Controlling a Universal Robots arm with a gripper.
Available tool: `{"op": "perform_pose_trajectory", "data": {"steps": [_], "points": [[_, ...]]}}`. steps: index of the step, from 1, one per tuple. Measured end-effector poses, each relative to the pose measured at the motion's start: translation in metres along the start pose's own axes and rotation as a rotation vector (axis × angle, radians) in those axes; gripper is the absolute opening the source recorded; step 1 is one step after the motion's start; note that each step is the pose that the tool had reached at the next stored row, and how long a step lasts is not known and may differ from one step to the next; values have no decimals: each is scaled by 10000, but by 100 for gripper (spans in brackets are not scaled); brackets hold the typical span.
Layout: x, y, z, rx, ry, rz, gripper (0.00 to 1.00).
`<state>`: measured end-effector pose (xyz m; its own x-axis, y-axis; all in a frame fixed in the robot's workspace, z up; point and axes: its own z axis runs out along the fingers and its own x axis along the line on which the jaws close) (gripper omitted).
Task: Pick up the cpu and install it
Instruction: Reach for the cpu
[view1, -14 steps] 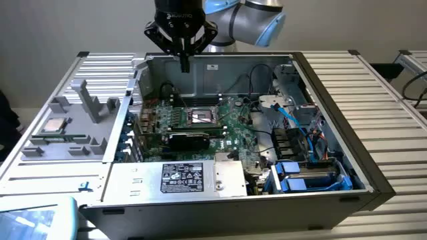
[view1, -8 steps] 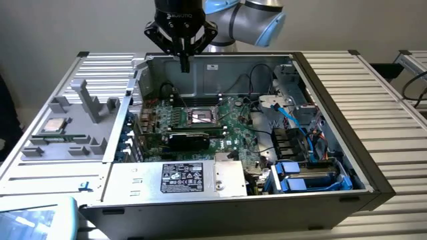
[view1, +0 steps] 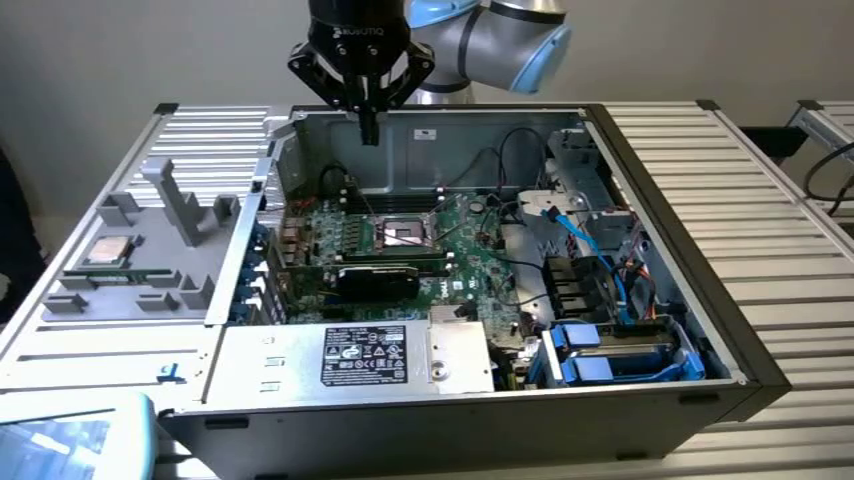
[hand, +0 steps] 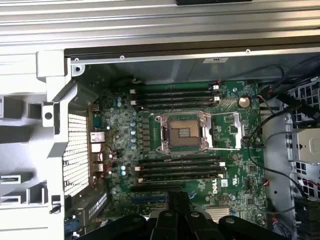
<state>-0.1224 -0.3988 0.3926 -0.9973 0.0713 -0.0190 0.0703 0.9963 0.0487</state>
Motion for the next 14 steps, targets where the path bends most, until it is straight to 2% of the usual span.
{"op": "perform_pose_trajectory", "data": {"steps": [4, 14], "points": [[81, -6, -2, 0, 0, -7, 12], [415, -29, -9, 0, 2, -38, 12]]}}
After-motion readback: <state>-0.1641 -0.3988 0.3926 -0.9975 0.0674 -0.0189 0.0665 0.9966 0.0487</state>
